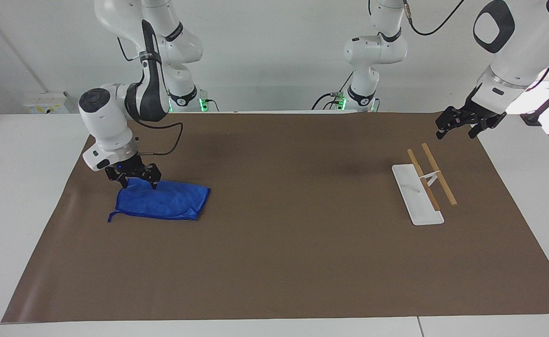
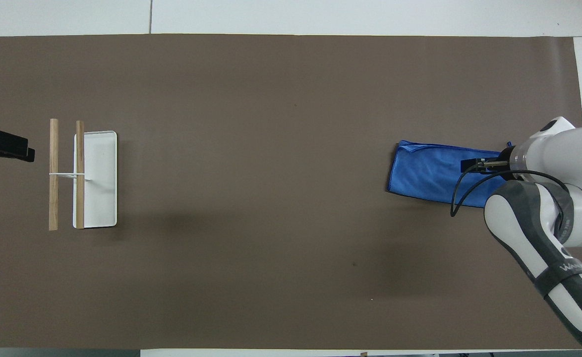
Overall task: Right arm passes towel to left arm to hang
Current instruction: 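Reach the right gripper down and grasp the blue towel's edge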
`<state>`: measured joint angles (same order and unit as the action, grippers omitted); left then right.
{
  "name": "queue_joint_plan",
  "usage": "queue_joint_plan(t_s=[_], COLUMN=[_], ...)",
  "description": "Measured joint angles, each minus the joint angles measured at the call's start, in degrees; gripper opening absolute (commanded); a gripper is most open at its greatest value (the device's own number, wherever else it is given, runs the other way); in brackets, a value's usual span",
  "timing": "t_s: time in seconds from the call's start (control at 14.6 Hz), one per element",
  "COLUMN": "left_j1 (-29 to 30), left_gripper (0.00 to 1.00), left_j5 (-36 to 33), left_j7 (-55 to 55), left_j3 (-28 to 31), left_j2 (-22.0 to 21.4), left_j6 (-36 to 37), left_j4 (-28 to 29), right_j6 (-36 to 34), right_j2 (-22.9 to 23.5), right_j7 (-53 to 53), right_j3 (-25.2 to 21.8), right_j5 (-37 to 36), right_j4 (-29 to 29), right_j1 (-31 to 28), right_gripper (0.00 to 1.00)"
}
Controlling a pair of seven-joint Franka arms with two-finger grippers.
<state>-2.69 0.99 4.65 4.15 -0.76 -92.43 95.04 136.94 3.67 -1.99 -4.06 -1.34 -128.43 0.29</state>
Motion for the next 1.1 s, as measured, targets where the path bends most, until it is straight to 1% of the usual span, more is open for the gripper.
queue_joint_plan(t_s=[0.48,0.55,0.62,0.69,0.76,0.82,1.1], left_j1=[0.0,0.03,0.06,0.08,0.1,0.11,0.12], left_gripper=[1.0,1.0,1.0,1.0,1.0,1.0,1.0], left_j5=[0.0,0.0,0.0,0.0,0.0,0.0,-0.01], left_j7=[0.0,0.0,0.0,0.0,0.0,0.0,0.0], left_j3=[-0.02,-0.01,0.0,0.02,0.05,0.06,0.07], left_j2=[0.0,0.0,0.0,0.0,0.0,0.0,0.0], left_j6=[-0.04,-0.06,-0.09,-0.16,-0.3,-0.41,-0.46], left_j4=[0.0,0.0,0.0,0.0,0.0,0.0,0.03], right_j6=[5.55,5.86,5.92,5.92,5.92,5.92,5.94], right_j2=[5.16,5.77,6.13,6.27,6.28,6.28,5.96], right_j7=[-3.74,-3.75,-3.76,-3.76,-3.85,-4.15,-4.26], right_j3=[0.0,0.05,0.07,0.06,0.05,0.05,0.13], right_j5=[0.01,0.01,0.02,0.03,0.03,0.03,0.56], right_j4=[-1.49,-1.5,-1.51,-1.58,-1.67,-1.71,-1.69], right_j1=[-0.47,-0.41,-0.42,-0.48,-0.53,-0.55,-0.38], right_gripper=[1.0,0.94,0.82,0.62,0.06,0.0,0.0])
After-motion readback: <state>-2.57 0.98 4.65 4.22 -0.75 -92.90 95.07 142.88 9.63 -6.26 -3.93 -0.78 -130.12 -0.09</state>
